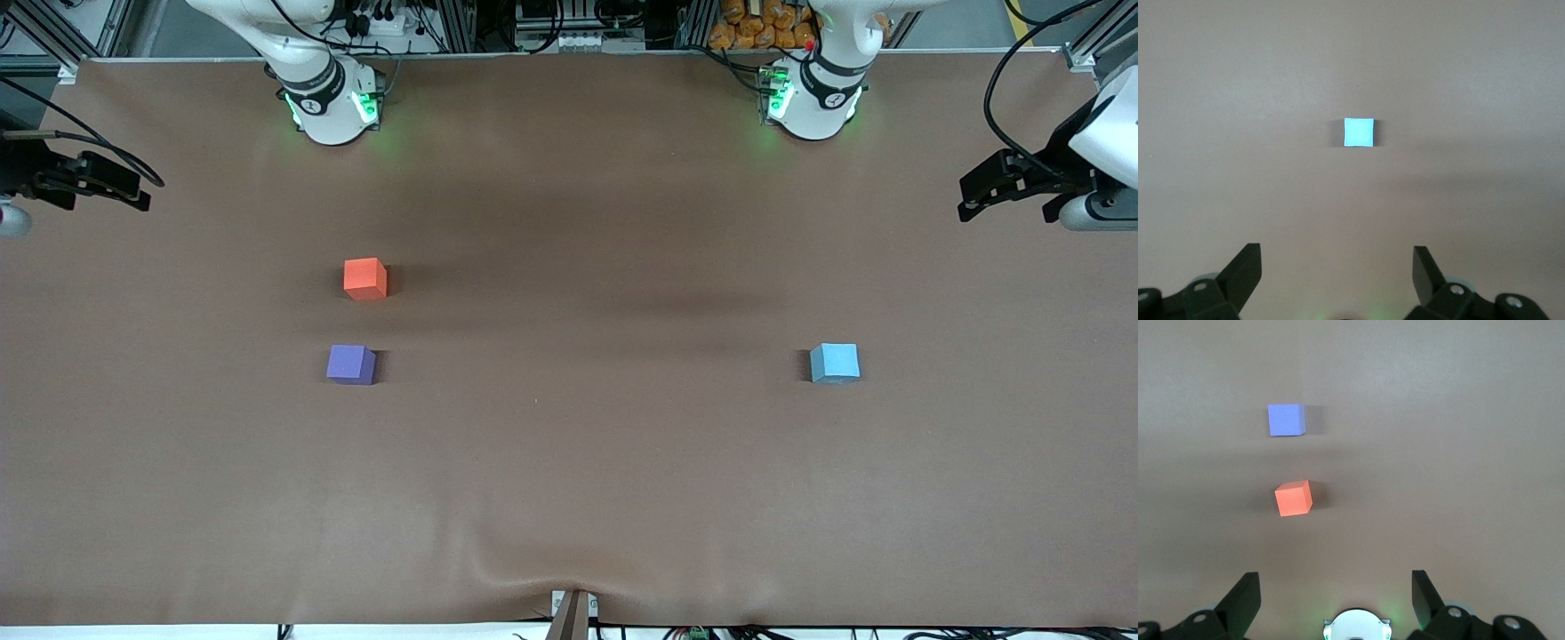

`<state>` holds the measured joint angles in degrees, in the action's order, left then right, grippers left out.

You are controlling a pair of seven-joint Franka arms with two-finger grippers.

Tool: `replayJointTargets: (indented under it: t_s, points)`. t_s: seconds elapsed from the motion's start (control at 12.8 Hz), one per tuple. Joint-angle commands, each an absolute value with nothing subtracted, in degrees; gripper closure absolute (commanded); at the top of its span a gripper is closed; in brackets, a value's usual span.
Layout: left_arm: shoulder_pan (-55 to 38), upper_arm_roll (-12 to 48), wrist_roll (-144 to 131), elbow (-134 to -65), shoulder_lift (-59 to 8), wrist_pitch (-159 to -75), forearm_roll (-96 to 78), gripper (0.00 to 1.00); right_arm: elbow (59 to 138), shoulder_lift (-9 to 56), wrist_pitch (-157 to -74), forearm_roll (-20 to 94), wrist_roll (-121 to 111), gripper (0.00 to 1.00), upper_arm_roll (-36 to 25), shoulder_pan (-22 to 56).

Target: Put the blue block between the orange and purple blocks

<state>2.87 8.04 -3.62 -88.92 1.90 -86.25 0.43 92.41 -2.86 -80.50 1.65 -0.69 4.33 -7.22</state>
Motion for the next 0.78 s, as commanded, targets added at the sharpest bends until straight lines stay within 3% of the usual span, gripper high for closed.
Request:
replayJointTargets:
  t_s: [0.0, 0.7]
  points:
    - [3.08, 8.26, -3.43, -87.89, 1.76, -85.95, 1.32, 0.00, 93.60, -3.25, -81.03, 1.41, -1.14, 0.00, 4.31, -6.07]
    - [3.08, 8.44, -3.60, -90.17, -0.70, -88.84, 0.70, 0.00, 93.60, -2.99, -81.39, 1.41, -1.14, 0.00, 4.31, -5.80]
